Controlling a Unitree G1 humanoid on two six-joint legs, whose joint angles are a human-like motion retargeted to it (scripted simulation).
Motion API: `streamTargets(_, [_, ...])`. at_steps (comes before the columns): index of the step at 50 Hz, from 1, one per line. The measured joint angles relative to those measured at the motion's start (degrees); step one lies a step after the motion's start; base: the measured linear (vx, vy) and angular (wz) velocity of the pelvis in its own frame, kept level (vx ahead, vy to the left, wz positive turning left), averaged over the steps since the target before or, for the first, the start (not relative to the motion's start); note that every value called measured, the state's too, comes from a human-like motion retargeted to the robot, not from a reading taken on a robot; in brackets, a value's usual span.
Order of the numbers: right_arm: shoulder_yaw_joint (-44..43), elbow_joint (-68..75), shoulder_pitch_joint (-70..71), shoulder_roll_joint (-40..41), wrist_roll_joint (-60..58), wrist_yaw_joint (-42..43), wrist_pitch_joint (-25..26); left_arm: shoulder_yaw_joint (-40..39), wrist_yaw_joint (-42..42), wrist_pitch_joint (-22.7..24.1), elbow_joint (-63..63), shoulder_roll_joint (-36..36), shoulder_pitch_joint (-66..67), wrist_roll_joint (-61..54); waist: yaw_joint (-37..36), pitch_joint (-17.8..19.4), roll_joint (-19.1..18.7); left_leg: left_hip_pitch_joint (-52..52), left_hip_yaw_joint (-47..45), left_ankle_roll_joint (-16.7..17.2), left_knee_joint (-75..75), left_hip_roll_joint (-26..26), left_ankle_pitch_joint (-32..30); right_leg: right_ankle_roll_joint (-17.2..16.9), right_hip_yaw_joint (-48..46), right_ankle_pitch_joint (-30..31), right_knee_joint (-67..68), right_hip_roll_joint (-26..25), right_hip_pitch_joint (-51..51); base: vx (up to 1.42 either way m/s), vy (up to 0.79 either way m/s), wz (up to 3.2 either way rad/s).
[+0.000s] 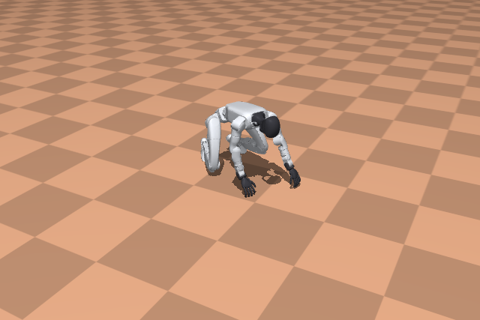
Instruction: Static pose
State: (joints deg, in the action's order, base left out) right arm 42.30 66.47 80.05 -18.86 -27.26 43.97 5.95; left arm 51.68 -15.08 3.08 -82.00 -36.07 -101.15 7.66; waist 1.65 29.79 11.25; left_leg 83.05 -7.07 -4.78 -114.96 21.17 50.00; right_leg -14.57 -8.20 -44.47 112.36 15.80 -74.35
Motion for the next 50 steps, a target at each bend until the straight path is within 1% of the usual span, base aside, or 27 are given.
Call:
streamTargets(3, [0.2, 0.65, -0.72, 0.38, -0.76, 1.14, 0.45, -0.11, -0.36, 0.1, -0.85, 0.64, 0.65, 1.15, -1.03, 0.0, 0.02, -2.84, -0.1, -0.37, -0.26, 2.0, 0.0, -0.31, 0.09, -0.4, -0.96, -0.82, 1.86, 0.1, -0.02, -0.4])
streamTargets(8, [1.1, 1.5, -1.03, 0.37, -2.05, 2.12, 1.0, -0.14, -1.36, 0.09, -1.52, 1.31, 1.12, 2.37, -2.36, 0.0, 0.06, -5.26, -0.28, -0.98, -0.35, 4.34, 0.0, -0.39, -0.06, -0.21, -1.18, -0.64, 3.32, 0.04, 0.01, -0.46])
streamTargets(13, [2.35, 1.45, -1.01, -0.04, -3.56, 3.89, 0.85, -0.69, -3.13, 0.03, -1.46, 1.36, 1.46, 2.41, -3.66, 0.0, -0.26, -5.11, -0.03, -2.25, -1.64, 6.34, 0.0, -0.41, -0.2, 0.44, 0.96, 1.45, 2.53, -0.01, 0.07, -0.72])
streamTargets(18, [3.51, 0.97, -0.6, -0.8, -4.4, 6.93, 0.16, -1.48, -5.66, 0.02, -1.87, 1.1, 1.57, 1.31, -4.84, 0.0, -1.64, -3.99, 0.64, -2.86, -4.27, 8.51, 0.0, -0.39, 0.1, -0.63, 4.16, 4.29, -0.14, 0.0, 0.12, -0.87])
streamTargets(20, [3.99, 1.06, -0.39, -1.15, -4.59, 8.07, -0.1, -1.63, -6.44, 0.28, -2.18, 1.12, 1.77, 1.24, -5.33, 0.0, -2.45, -3.66, 0.97, -2.74, -5.21, 9.06, 0.0, -0.36, 0.45, -1.16, 5.43, 5.47, -1.56, 0.03, 0.14, -0.89])
streamTargets(25, [5.11, 1.66, 0.28, -1.65, -5.4, 9.97, -0.61, -1.61, -8.32, 0.53, -2.95, 1.08, 2.32, 1.79, -6.48, 0.0, -4.17, -3.29, 1.01, -2.23, -5.94, 10.83, 0.0, 1.03, -0.51, -1.74, 7.31, 7.65, -5.34, 0.04, 0.11, -0.86])
streamTargets(32, [6.55, 2.71, 1.25, -1.4, -6.5, 10.83, -1.39, -0.85, -10.65, 1.03, -4.22, 1.02, 2.99, 3.17, -7.31, 0.0, -5.19, -3.68, 0.2, -0.1, -3.36, 11.97, 0.0, 2.64, -3.46, -0.64, 7.8, 8.96, -11.57, 0.06, 0.07, -0.65])
streamTargets(37, [7.25, 2.59, 1.4, -0.59, -6.41, 9.2, -2.52, -0.05, -11.24, 0.74, -5.11, 0.56, 2.99, 3.88, -6.97, 0.0, -4.29, -4.37, -0.16, 2.3, -1.48, 12.29, 0.0, 3.44, -6.08, -0.92, 7.22, 8.39, -15.26, 0.03, 0.02, -0.24])
streamTargets(40, [7.48, 2.33, 1.06, 0.25, -5.97, 7.43, -3.11, 0.81, -10.95, 0.5, -5.66, 0.16, 3.05, 4.59, -6.55, 0.0, -3.3, -5.04, 0.39, 4.08, -1.16, 12.76, -0.05, 3.84, -7.79, -1.58, 6.62, 7.46, -15.61, 0.0, 0.0, 0.0])
streamTargets(43, [7.54, 2.2, 1.2, 0.94, -4.86, 5.08, -3.47, 1.95, -10.22, 0.09, -6.03, -0.25, 2.57, 5.69, -6.05, 0.0, -1.74, -5.12, 0.95, 5.62, -0.75, 13.38, -0.89, 5.06, -8.89, -2.32, 5.83, 6.65, -15.61, -0.03, -0.05, 0.19])
streamTargets(50, [7.59, 3.27, 4.76, 1.95, -0.4, -4.81, -4.83, 5.85, -6.31, -0.84, -5.83, -1.45, 0.46, 9.52, -3.59, 0.0, 2.24, -1.59, 0.55, 5.87, 1.43, 17.0, -6.39, 9.71, -9.91, -5.42, 2.92, 6.75, -15.61, -0.12, -0.11, 0.61])
